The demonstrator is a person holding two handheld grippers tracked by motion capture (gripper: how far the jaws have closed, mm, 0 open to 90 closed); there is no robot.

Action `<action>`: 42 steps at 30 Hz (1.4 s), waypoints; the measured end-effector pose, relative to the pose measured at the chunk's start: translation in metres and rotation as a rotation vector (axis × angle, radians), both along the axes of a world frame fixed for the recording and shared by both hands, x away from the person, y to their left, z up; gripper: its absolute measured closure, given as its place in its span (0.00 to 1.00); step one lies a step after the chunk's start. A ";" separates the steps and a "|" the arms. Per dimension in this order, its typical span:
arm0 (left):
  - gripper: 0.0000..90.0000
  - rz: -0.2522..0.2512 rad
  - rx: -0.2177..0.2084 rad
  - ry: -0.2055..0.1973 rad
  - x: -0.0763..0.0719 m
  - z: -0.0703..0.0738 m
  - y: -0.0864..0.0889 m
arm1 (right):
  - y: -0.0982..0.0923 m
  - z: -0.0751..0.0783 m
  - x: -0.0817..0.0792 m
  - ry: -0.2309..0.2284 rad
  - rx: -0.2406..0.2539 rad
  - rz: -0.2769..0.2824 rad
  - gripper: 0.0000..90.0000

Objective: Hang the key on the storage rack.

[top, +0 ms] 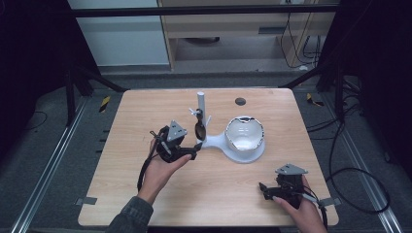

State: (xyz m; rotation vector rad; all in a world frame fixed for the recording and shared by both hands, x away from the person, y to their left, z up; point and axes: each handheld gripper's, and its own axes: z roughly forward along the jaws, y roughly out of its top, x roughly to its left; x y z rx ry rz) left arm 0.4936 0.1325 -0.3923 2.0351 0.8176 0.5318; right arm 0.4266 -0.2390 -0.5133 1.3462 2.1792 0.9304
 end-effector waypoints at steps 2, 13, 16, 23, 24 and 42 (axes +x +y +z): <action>0.14 -0.024 0.022 0.022 -0.003 -0.002 0.000 | 0.000 0.000 0.000 -0.001 -0.002 0.001 0.00; 0.07 -0.063 0.060 0.050 -0.021 -0.002 0.013 | 0.000 0.000 0.000 -0.002 -0.002 -0.003 0.00; 0.07 -0.044 0.062 0.040 -0.023 -0.001 0.023 | 0.000 0.000 0.000 -0.002 -0.001 -0.004 0.00; 0.07 0.024 0.070 0.047 -0.014 -0.012 0.048 | 0.000 0.000 0.000 -0.001 -0.001 -0.004 0.00; 0.07 0.022 0.081 0.045 -0.013 -0.015 0.051 | 0.000 0.000 0.000 -0.002 -0.001 -0.004 0.00; 0.07 0.123 0.170 0.147 -0.011 -0.054 0.101 | 0.000 0.000 0.001 -0.003 -0.002 -0.003 0.00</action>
